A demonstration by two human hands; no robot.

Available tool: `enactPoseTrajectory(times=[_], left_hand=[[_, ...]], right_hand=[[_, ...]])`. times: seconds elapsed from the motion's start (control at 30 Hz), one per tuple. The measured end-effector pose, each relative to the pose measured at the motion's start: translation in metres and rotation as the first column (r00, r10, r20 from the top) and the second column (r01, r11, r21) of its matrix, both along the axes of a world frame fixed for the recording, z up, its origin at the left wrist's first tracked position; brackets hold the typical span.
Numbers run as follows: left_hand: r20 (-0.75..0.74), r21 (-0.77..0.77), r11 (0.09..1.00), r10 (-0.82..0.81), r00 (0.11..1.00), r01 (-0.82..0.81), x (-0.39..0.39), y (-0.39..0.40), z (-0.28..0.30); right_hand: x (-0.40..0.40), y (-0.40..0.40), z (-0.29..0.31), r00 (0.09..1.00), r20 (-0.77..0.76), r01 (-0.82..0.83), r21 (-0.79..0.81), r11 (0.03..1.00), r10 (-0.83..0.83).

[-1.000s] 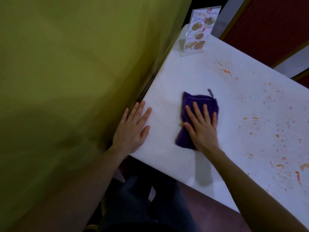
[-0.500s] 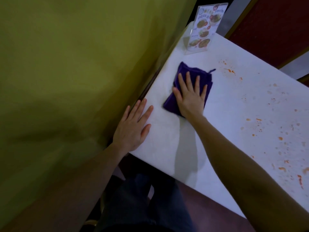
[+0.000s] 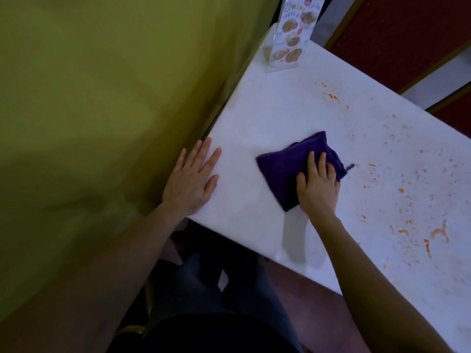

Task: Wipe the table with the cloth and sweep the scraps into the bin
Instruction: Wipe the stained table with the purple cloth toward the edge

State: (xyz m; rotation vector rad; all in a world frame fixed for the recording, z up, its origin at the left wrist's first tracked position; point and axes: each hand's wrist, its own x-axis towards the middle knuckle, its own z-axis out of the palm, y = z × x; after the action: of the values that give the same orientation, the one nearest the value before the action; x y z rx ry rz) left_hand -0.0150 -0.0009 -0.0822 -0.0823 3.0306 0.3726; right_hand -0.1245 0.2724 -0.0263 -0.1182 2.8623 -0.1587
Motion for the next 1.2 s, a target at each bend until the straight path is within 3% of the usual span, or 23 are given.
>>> enactPoseTrajectory(times=[0.2,0.3,0.37,0.4,0.47,0.53,0.63,0.77,0.83,0.93,1.0,1.1,1.2], left_hand=[[-0.011,0.015,1.0,-0.004,1.0,0.004,0.001,0.001,0.003],[-0.01,0.017,1.0,-0.006,1.0,0.006,0.001,0.001,0.003],[-0.008,0.009,1.0,-0.004,1.0,0.004,0.001,0.001,0.003],[-0.007,0.006,1.0,-0.002,1.0,0.002,0.001,0.001,0.003],[-0.007,0.009,1.0,-0.003,1.0,0.003,0.001,0.002,0.003],[-0.01,0.001,1.0,-0.002,1.0,0.002,0.001,0.002,0.003],[-0.011,-0.009,1.0,0.0,1.0,0.0,0.001,0.001,0.003],[-0.02,-0.011,1.0,-0.001,1.0,0.001,0.0,0.0,0.0],[-0.023,-0.019,1.0,0.0,1.0,0.0,0.0,0.001,-0.002],[-0.019,-0.032,0.999,0.0,1.0,-0.001,0.001,0.001,-0.003],[-0.016,-0.031,0.999,0.007,1.0,-0.008,0.001,0.001,-0.003],[-0.009,-0.03,0.999,0.017,1.0,-0.017,0.001,0.002,-0.001],[-0.013,-0.027,0.999,0.022,1.0,-0.022,0.001,0.002,0.001]], right_hand=[[0.059,0.013,0.019,0.989,0.107,-0.1,-0.008,0.995,0.1],[0.056,0.019,0.027,0.956,-0.086,-0.288,-0.098,0.953,0.28],[0.037,0.024,0.028,0.857,-0.234,-0.492,-0.111,0.863,0.459],[0.025,0.027,0.026,0.785,-0.232,-0.608,-0.104,0.787,0.575],[0.004,0.032,0.014,0.572,-0.143,-0.82,-0.084,0.566,0.808],[-0.011,0.034,-0.002,0.367,-0.032,-0.93,-0.032,0.366,0.93],[-0.026,0.018,-0.018,0.272,0.028,-0.962,0.009,0.271,0.962],[-0.042,-0.023,-0.025,0.405,-0.02,-0.914,0.006,0.406,0.914],[-0.06,-0.032,-0.026,0.542,-0.036,-0.84,0.01,0.542,0.84],[-0.096,-0.012,-0.025,0.8,-0.06,-0.598,0.002,0.802,0.597],[-0.107,0.017,-0.026,0.901,-0.055,-0.431,0.006,0.902,0.431],[-0.083,0.047,-0.026,0.939,-0.063,-0.339,0.013,0.941,0.339],[-0.031,0.04,-0.026,0.905,-0.084,-0.419,0.006,0.908,0.418]])
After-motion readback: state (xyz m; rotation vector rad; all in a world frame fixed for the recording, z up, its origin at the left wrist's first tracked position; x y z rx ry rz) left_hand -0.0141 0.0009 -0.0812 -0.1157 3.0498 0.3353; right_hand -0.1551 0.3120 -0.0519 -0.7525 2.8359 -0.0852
